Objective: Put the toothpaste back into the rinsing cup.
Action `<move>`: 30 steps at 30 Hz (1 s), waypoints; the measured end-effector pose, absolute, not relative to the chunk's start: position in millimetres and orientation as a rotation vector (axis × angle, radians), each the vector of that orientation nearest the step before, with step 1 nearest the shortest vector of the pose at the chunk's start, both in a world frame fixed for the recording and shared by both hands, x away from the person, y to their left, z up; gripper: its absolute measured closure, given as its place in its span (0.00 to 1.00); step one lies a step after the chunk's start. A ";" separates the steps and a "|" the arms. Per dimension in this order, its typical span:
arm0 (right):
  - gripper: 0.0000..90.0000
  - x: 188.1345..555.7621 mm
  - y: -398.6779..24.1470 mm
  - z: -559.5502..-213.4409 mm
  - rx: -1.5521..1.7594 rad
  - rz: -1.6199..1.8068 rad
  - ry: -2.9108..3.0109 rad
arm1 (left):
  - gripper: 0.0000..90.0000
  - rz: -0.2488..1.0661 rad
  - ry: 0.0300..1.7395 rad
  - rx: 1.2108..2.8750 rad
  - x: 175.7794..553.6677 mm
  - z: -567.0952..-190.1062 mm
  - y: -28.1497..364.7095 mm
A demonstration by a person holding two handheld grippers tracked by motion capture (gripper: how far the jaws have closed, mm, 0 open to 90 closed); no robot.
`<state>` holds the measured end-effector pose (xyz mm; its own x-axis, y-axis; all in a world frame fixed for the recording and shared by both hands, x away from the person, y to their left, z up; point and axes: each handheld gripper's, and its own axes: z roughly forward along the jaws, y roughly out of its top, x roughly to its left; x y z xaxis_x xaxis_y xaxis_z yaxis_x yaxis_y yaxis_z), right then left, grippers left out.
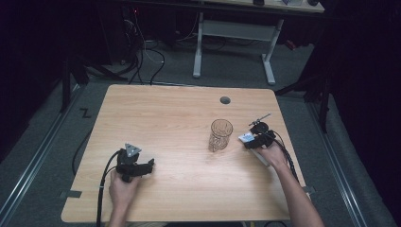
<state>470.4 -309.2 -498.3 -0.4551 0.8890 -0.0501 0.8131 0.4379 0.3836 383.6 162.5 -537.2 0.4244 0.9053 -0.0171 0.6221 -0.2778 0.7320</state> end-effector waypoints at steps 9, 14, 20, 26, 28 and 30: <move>0.50 474.8 -309.6 -496.0 1.494 0.411 2.479 | 0.20 0.539 1.286 2.010 383.8 -537.1 162.7; 0.57 476.3 -308.8 -494.4 1.485 0.392 2.494 | 0.20 0.539 1.286 2.009 383.8 -537.1 162.7; 0.66 477.1 -310.1 -490.8 1.487 0.393 2.517 | 0.20 0.539 1.286 2.010 383.9 -537.1 162.8; 0.73 474.3 -312.1 -486.3 1.467 0.415 2.523 | 0.20 0.538 1.285 2.009 384.0 -537.1 162.9; 0.73 473.5 -312.6 -485.5 1.471 0.425 2.520 | 0.20 0.539 1.285 2.009 384.0 -537.1 162.9; 0.74 472.0 -312.5 -483.7 1.464 0.434 2.523 | 0.20 0.539 1.285 2.010 384.0 -537.0 162.9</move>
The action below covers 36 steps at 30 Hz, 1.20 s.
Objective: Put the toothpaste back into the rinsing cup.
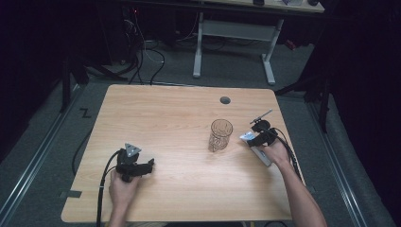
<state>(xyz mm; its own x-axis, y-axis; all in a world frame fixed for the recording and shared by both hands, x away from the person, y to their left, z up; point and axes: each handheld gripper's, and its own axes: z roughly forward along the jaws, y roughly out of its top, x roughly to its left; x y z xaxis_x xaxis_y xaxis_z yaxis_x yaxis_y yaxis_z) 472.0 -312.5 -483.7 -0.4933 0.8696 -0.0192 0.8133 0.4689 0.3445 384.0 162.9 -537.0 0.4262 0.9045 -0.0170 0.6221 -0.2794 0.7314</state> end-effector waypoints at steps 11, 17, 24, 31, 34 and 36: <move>0.75 464.1 -309.5 -471.0 1.414 0.523 2.519 | 0.20 0.539 1.286 2.009 383.9 -537.1 162.8; 0.76 457.4 -310.5 -460.1 1.394 0.596 2.508 | 0.20 0.539 1.286 2.009 383.9 -537.1 162.7; 0.76 450.2 -311.3 -451.3 1.355 0.676 2.494 | 0.20 0.539 1.286 2.009 383.9 -537.1 162.7; 0.76 444.1 -310.6 -446.8 1.331 0.746 2.479 | 0.20 0.539 1.286 2.009 383.9 -537.1 162.7; 0.76 442.1 -310.9 -444.6 1.332 0.782 2.471 | 0.20 0.539 1.285 2.010 383.9 -537.1 162.8; 0.76 440.5 -311.0 -442.6 1.321 0.804 2.467 | 0.20 0.539 1.285 2.010 383.9 -537.1 162.7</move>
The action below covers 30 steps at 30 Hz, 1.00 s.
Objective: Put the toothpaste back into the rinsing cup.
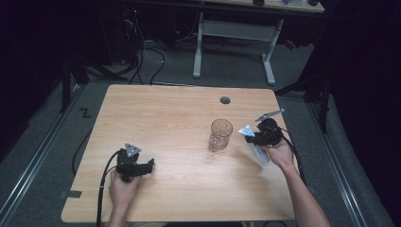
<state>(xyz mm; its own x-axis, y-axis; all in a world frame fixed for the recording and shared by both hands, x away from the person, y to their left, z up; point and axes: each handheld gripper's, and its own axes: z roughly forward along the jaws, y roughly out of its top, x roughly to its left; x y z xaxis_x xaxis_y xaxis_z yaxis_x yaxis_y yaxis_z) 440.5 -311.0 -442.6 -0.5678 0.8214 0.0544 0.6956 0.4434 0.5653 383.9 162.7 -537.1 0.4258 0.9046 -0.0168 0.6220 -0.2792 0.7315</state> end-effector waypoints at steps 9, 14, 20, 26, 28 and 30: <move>0.76 433.7 -308.1 -435.8 1.282 0.868 2.452 | 0.20 0.539 1.285 2.010 383.9 -537.1 162.8; 0.76 430.0 -306.5 -431.3 1.264 0.906 2.443 | 0.20 0.539 1.285 2.009 383.9 -537.1 162.7; 0.76 425.8 -306.7 -425.1 1.239 0.963 2.428 | 0.20 0.539 1.286 2.009 383.9 -537.1 162.7; 0.76 422.1 -305.0 -419.2 1.217 1.013 2.413 | 0.20 0.539 1.285 2.009 383.9 -537.1 162.7; 0.76 421.0 -303.9 -417.4 1.208 1.026 2.408 | 0.20 0.539 1.285 2.010 383.9 -537.1 162.7; 0.76 419.9 -302.9 -415.5 1.198 1.042 2.396 | 0.20 0.539 1.286 2.009 383.9 -537.1 162.7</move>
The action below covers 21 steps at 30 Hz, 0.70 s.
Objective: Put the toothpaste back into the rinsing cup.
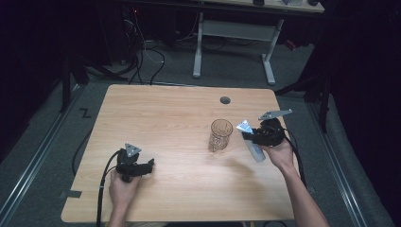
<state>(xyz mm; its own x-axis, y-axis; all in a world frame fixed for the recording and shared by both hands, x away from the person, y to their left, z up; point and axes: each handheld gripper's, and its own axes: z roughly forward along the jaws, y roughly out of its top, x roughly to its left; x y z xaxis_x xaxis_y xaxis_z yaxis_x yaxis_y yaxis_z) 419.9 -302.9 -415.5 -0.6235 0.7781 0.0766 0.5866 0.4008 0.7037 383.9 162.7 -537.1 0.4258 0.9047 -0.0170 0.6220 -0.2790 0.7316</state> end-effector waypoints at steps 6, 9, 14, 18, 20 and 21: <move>0.76 416.1 -300.6 -408.2 1.172 1.097 2.365 | 0.20 0.539 1.286 2.009 383.9 -537.1 162.7; 0.76 415.2 -299.7 -405.0 1.164 1.117 2.358 | 0.20 0.539 1.286 2.009 383.9 -537.1 162.7; 0.76 416.3 -296.7 -399.6 1.148 1.159 2.346 | 0.20 0.539 1.286 2.009 383.9 -537.1 162.7; 0.76 417.1 -292.3 -396.9 1.130 1.175 2.345 | 0.20 0.539 1.286 2.009 383.9 -537.1 162.7; 0.76 417.3 -289.7 -395.5 1.118 1.186 2.345 | 0.20 0.539 1.285 2.010 383.9 -537.1 162.7; 0.76 417.4 -288.4 -394.8 1.113 1.194 2.347 | 0.20 0.539 1.286 2.009 383.9 -537.1 162.7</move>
<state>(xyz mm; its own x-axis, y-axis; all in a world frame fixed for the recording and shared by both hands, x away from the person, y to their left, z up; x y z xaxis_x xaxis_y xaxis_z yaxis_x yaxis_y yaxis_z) 417.4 -288.4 -394.8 -0.6629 0.7433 0.0896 0.5100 0.3607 0.7809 383.9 162.7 -537.1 0.4257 0.9047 -0.0171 0.6221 -0.2789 0.7316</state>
